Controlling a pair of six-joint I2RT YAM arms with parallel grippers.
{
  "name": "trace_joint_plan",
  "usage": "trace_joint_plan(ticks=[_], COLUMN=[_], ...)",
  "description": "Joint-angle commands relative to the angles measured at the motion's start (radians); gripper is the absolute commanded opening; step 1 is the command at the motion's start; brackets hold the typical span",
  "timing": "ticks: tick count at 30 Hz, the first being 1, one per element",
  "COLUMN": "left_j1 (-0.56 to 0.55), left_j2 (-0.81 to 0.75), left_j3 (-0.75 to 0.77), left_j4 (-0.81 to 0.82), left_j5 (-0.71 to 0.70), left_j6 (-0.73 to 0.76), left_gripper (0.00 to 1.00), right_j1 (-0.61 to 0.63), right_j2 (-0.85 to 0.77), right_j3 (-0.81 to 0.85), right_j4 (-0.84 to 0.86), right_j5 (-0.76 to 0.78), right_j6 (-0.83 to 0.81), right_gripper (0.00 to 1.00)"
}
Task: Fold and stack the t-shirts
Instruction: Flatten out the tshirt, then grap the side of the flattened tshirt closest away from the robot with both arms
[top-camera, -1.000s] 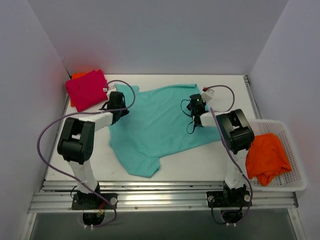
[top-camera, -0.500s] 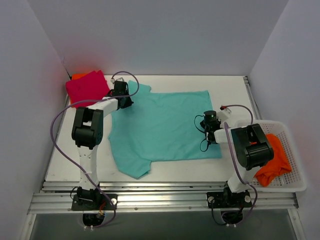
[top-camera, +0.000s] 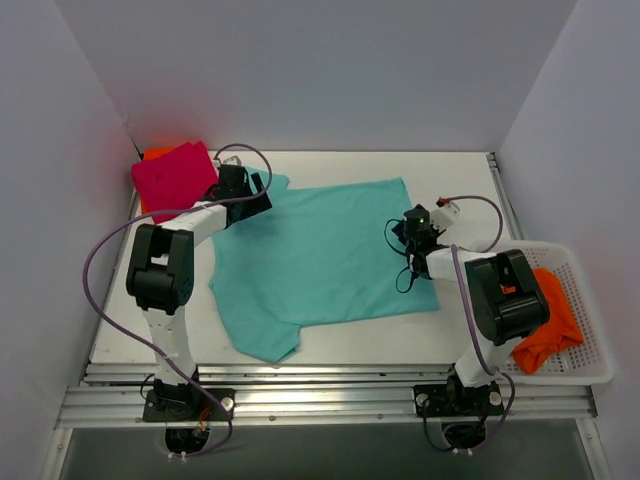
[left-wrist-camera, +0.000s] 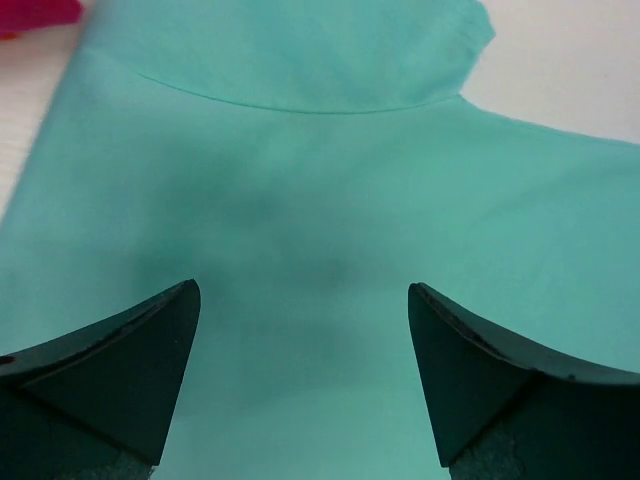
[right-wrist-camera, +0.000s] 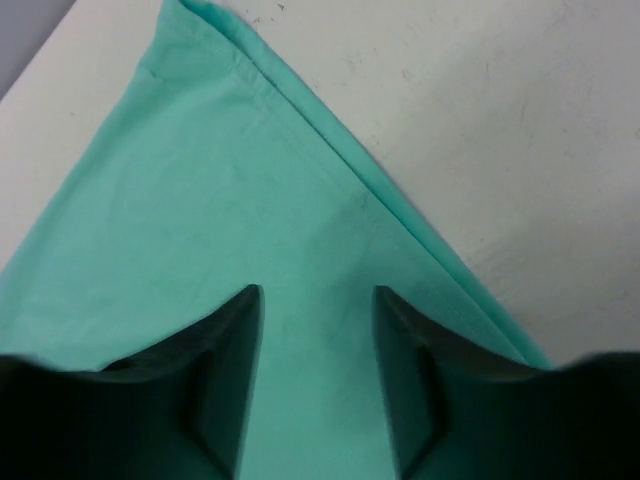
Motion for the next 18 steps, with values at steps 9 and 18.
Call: trace_joint_plan(ticks=[9,18], left_j1=[-0.279,-0.604], left_j2=[-0.789,-1.159], left_j3=[-0.502,-0.877], left_j4=[0.024,-0.298], left_j5=[-0.446,-0.565], left_j6=[-0.076,-0.51], left_gripper=[0.94,0.94], right_j1=[0.415,0.727], right_j2=[-0.451,-0.743], right_j3=[-0.034,-0.194], right_j4=[-0.317,-0.541], right_j5=[0.501,0.602], right_j6=[0.032,0.208], right_gripper=[0.87,0.83])
